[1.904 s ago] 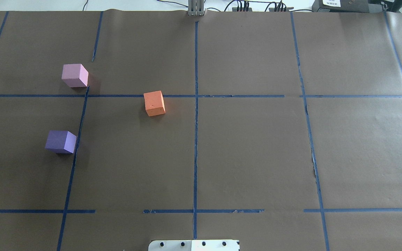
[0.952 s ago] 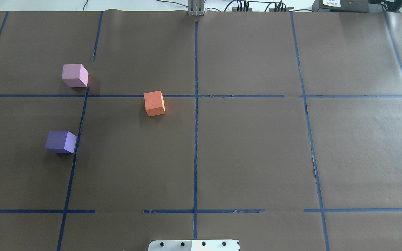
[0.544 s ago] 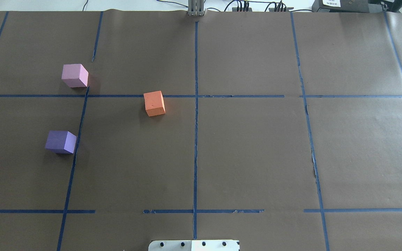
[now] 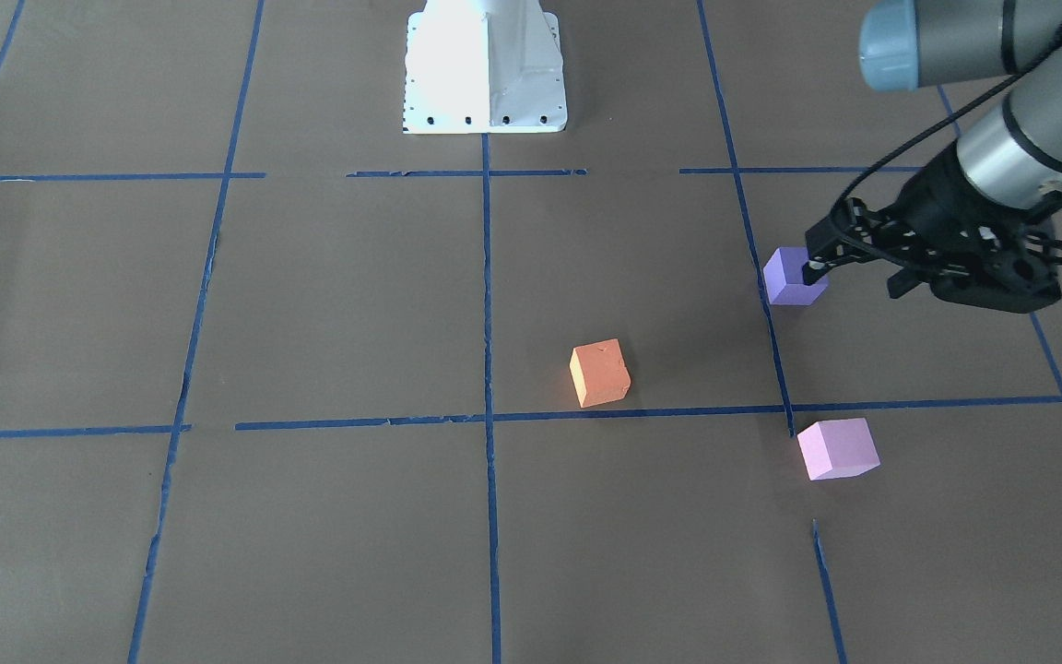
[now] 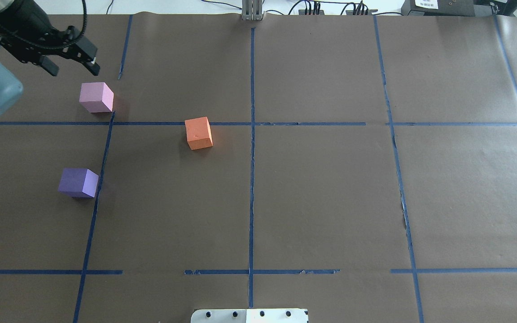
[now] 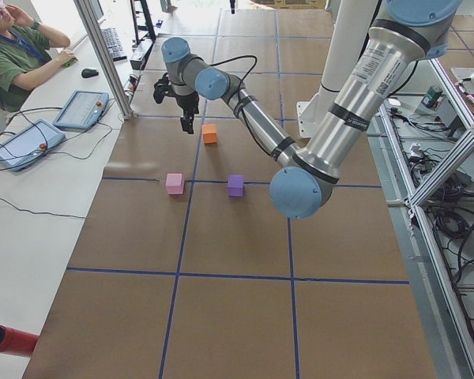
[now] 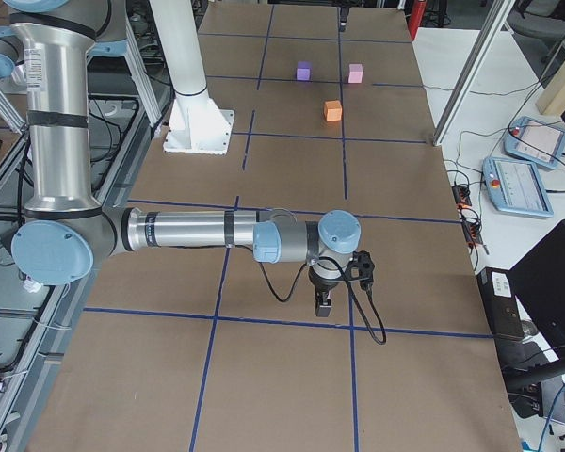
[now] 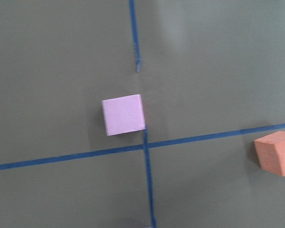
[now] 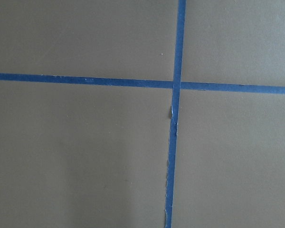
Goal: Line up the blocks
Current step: 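Reach the left gripper over the orange cube and lower onto it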
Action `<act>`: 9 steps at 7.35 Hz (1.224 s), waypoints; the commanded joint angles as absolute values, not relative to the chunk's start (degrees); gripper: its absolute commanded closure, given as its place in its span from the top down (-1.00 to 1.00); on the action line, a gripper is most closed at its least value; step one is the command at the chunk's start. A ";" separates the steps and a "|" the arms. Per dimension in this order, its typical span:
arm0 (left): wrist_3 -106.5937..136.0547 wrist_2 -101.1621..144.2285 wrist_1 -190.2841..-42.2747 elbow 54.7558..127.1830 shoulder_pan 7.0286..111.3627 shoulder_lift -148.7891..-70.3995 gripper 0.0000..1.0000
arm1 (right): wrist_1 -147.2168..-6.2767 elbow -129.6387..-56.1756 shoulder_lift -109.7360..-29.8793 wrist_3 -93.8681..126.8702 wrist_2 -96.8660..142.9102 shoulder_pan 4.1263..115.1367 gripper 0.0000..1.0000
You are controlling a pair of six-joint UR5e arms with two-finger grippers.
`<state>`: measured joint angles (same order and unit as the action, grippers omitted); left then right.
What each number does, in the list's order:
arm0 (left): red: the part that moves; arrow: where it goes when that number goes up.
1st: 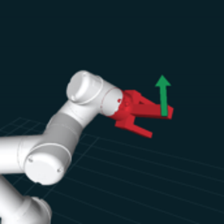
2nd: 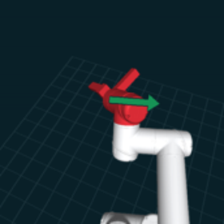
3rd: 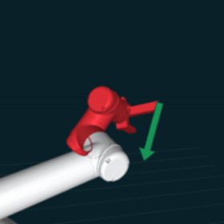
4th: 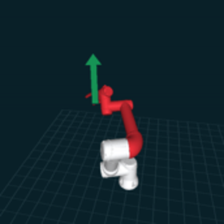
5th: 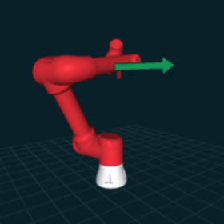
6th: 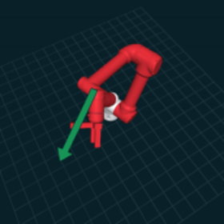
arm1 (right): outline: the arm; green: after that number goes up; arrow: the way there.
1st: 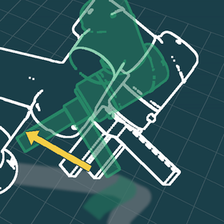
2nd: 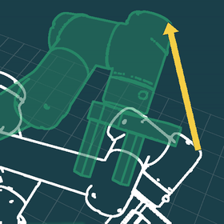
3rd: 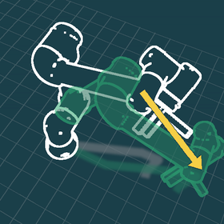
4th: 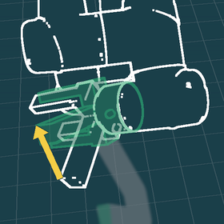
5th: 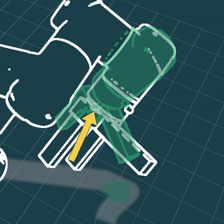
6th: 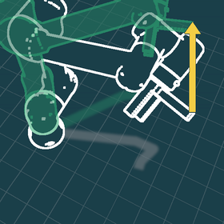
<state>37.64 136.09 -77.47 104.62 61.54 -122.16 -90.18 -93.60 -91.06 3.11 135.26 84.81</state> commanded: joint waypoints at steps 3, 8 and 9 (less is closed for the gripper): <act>60.59 122.47 -83.84 102.22 46.00 -128.14 1.00 | -90.18 -93.60 -91.05 3.16 135.26 84.81 1.00; 71.54 113.64 -86.65 92.84 37.53 -132.09 1.00 | -90.18 -93.60 -91.05 3.08 135.26 84.81 1.00; 71.63 113.64 -87.79 89.59 37.53 -133.67 1.00 | -90.18 -93.60 -91.05 3.08 135.26 84.81 1.00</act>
